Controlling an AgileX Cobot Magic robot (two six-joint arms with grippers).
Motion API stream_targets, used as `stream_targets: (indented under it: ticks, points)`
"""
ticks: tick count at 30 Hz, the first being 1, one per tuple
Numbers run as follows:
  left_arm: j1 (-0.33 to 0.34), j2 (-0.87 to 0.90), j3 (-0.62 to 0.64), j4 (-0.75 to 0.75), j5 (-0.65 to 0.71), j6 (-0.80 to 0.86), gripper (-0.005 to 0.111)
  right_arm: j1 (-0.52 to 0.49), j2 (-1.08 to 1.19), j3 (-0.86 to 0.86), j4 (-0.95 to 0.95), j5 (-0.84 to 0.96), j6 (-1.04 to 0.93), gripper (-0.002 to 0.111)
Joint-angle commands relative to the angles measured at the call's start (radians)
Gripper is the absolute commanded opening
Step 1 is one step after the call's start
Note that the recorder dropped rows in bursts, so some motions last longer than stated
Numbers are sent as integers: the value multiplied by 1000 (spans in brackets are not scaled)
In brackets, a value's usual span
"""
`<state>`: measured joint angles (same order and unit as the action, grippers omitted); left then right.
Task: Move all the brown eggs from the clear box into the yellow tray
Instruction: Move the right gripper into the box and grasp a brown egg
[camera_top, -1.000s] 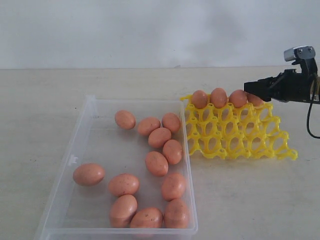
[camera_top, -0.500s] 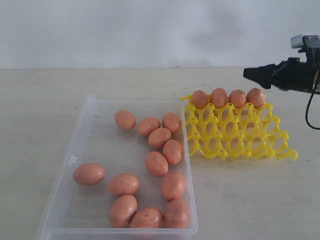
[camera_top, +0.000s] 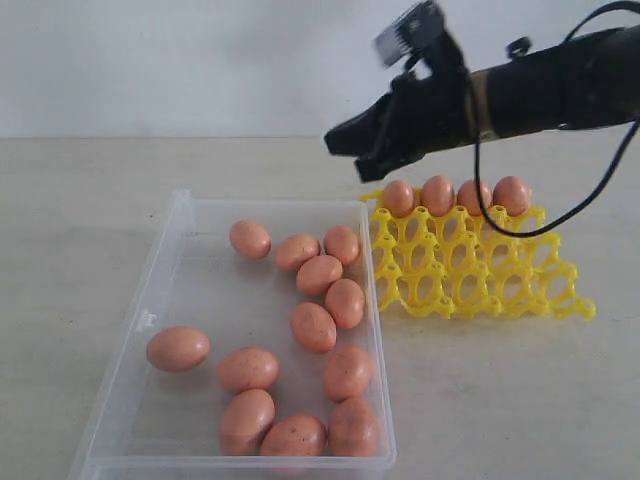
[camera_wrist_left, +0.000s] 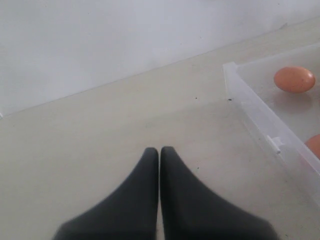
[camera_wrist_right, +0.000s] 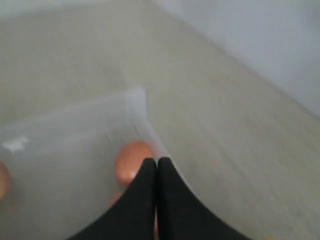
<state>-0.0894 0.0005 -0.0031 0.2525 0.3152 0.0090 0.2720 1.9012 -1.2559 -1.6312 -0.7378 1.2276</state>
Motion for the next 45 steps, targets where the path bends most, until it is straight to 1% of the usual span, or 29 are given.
stream_targets:
  ticks: [1,3,5,6,8,10,12,13,14,15,16,17,18,19,20,21,22,23,25,27,31,34,39,42,45]
  points:
    - [-2,-1,3,2,-2,0,1,148,-86,60,-113,539,292,-1]
    - [-2,-1,3,2,-2,0,1,217,-134,91,-113,805,344,-1]
    - [-2,-1,3,2,-2,0,1,300,-163,105,-113,1094,321,-1]
    - [-2,-1,3,2,-2,0,1,334,-169,105,-113,1202,235,-1]
    - [-2,-1,3,2,-2,0,1,414,-169,98,-104,1468,-93,-1]
    - [-2,-1,3,2,-2,0,1,432,-158,96,-113,1654,-326,-1]
    - [-2,-1,3,2,-2,0,1,425,-162,96,-88,1739,-378,-1]
    - [-2,-1,3,2,-2,0,1,423,-173,86,-19,1741,-392,-1]
    - [-2,-1,3,2,-2,0,1,423,-188,68,95,1699,-439,-1]
    - [-2,-1,3,2,-2,0,1,423,-203,42,259,1640,-523,-1]
    - [-2,-1,3,2,-2,0,1,423,-218,9,472,1554,-687,-1]
    - [-2,-1,3,2,-2,0,1,423,-225,-28,723,1478,-915,-1]
    - [-2,-1,3,2,-2,0,1,423,-227,-59,945,1449,-1210,-1]
    - [-2,-1,3,2,-2,0,1,426,-227,-101,1225,1462,-1521,-1]
    - [-2,-1,3,2,-2,0,1,426,-215,-146,1496,1518,-1788,-1]
    - [-2,-1,3,2,-2,0,1,426,-201,-182,1685,1589,-1945,-1]
    - [-2,-1,3,2,-2,0,1,426,-176,-223,1875,1701,-2069,-1]
    - [-2,-1,3,2,-2,0,1,426,-145,-258,1991,1773,-2117,-1]
    - [-2,-1,3,2,-2,0,1,426,-75,-309,2103,1835,-2124,-1]
    - [-2,-1,3,2,-2,0,1,426,-16,-340,2126,1826,-2124,-1]
    - [-2,-1,3,2,-2,0,1,462,55,-377,2076,1755,-2116,1]
    - [-2,-1,3,2,-2,0,1,525,74,-384,1955,1682,-2108,9]
    - [-2,-1,3,2,-2,0,1,657,121,-384,1694,1534,-2097,35]
    - [-2,-1,3,2,-2,0,1,682,178,-384,1631,1480,-2023,50]
    - [-2,-1,3,2,-2,0,1,694,229,-384,1598,1475,-1923,65]
